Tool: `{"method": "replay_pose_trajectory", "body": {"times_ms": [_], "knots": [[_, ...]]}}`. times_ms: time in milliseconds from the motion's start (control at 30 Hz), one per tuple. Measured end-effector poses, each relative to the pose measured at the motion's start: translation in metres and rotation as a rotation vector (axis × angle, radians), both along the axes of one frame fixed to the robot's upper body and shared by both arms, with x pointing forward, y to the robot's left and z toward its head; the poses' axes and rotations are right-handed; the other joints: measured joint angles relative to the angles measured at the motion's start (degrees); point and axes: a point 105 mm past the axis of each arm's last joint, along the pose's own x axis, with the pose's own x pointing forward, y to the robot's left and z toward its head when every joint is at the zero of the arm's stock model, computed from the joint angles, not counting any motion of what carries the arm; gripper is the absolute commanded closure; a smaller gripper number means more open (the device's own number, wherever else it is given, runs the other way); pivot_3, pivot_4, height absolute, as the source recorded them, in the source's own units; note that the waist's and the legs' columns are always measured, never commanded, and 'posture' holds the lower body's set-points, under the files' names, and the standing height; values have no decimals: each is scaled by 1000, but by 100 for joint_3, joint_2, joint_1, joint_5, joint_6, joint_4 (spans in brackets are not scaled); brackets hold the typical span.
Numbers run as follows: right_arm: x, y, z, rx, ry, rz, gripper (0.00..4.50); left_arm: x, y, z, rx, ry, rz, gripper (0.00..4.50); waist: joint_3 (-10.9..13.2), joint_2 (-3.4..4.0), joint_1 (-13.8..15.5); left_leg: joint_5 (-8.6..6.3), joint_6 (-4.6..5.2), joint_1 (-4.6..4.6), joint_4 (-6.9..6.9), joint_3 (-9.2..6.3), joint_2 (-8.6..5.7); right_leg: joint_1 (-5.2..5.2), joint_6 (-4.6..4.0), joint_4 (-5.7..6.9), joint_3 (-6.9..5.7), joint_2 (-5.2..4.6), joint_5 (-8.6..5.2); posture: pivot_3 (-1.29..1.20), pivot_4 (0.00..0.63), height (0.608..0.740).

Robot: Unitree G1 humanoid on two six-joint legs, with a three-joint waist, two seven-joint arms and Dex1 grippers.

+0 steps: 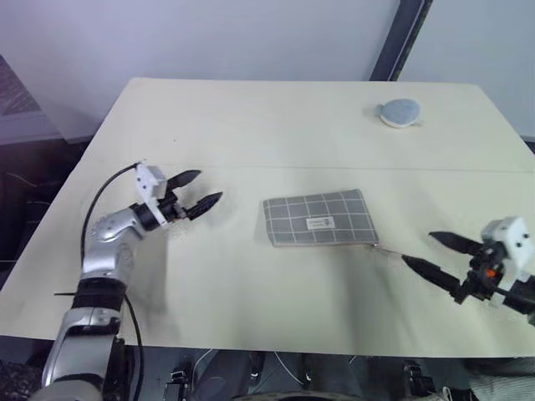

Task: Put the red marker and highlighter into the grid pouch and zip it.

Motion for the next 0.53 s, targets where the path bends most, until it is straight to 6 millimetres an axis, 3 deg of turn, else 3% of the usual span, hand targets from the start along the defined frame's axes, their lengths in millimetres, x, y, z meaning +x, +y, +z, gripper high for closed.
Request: {"method": "replay_pose_trajectory", "body": {"times_ms": [267,533], "knots": [[-11,0,-12,-42,-61,-6,41,-1,17,1,35,-6,84,0,0,-1,-5,0,-1,0,-6,4,-1,-1,-2,-8,1,-1,0,0,150,740],[-28,-38,-32,-139,11,-80,41,-4,49,-13,122,43,136,0,0,-1,-7,1,-2,5,-27,4,-1,-7,-4,-11,3,-2,-2,0,150,740]]}}
